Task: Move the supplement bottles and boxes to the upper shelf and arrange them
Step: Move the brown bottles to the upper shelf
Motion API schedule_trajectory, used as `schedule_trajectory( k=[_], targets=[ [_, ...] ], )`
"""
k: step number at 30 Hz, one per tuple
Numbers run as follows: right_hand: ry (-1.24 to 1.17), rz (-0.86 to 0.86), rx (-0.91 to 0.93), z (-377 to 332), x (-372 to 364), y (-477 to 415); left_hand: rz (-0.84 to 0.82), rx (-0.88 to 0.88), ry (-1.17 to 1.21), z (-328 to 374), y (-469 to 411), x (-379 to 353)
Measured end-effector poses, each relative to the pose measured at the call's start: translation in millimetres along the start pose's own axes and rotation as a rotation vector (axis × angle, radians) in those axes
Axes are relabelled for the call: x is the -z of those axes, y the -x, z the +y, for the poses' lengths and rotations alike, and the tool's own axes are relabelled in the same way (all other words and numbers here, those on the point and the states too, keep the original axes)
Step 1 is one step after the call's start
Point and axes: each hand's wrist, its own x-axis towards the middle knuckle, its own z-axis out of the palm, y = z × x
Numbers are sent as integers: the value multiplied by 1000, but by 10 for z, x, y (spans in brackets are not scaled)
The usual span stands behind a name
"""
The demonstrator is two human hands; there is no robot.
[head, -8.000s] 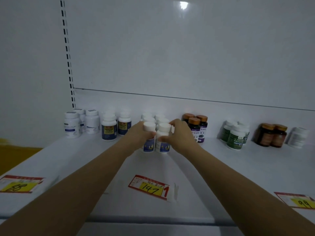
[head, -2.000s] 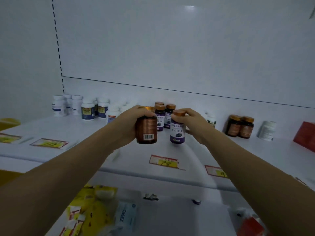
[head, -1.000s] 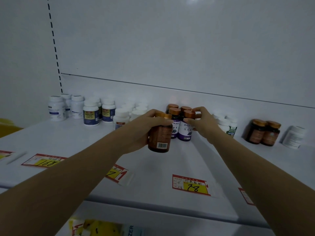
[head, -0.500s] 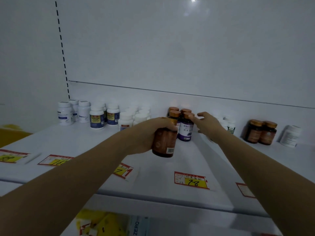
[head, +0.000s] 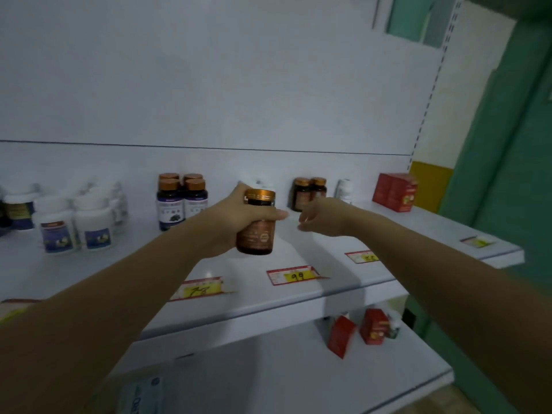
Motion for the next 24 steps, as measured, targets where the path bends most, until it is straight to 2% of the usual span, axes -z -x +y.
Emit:
schedule_trajectory(
  k=[5, 7, 13, 19, 24],
  targets=[
    [-58, 34, -33, 681, 84, 99, -162, 69, 291, 89, -283, -572],
    [-105, 32, -28, 966, 110, 61, -161, 50, 272, 73, -447, -766],
    [-106, 38, 61, 1717, 204, -218, 34, 102, -87, -135, -1028, -1188],
    [-102, -23, 135, 2201, 222, -443, 326, 58, -133, -250, -1409, -1535],
    [-128, -33, 173, 2394, 169, -663, 452, 21, -236, -274, -1657, -1540]
  ],
)
